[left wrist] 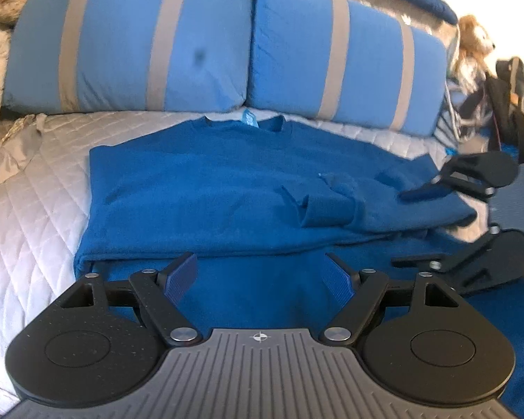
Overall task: Fold clothes
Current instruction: 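Lay the held sleeve across the body and open the right tool, then grasp the sweatshirt hem with the left tool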
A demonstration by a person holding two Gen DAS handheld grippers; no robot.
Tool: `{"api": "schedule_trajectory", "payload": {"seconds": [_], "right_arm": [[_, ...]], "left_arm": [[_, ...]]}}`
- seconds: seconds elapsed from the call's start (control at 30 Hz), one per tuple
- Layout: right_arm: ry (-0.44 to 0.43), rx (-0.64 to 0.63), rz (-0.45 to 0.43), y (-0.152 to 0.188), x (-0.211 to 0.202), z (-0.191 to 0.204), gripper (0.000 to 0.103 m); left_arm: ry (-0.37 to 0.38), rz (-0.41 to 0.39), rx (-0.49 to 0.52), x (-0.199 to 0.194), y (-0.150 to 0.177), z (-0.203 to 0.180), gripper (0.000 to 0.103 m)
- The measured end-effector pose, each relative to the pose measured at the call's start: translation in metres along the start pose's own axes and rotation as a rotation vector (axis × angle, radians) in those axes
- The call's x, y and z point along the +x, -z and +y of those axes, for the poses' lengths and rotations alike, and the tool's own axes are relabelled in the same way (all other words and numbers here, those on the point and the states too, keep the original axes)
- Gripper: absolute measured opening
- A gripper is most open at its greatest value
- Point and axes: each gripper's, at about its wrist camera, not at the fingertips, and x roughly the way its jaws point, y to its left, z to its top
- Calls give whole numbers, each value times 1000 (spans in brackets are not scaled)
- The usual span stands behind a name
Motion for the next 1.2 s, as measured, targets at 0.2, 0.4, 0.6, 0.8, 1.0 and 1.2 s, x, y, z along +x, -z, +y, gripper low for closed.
{"api": "schedule_trajectory", "payload": {"seconds": [0.2,0.4,0.6,0.8,1.0,1.2], "right_arm": [[57,55,-50,21,-35,-7,96],[125,159,-91,45,-59,-18,99],[176,235,-116,67,-78,-25,99],[222,311,-133,86,-89,-38,99],[240,405,-140,102,-90,-57,103],[244,480,-122,112,-80,-70,103]], "left_arm": [[203,177,-148,28,-55,15,78],[410,295,-450,105,-75,50,77],[502,379,-640,171,-64,61,76],[509,431,-720,205,-46,59,57],[492,450,-750,205,-40,58,11],[533,359,-742,180,-59,57,9]]}}
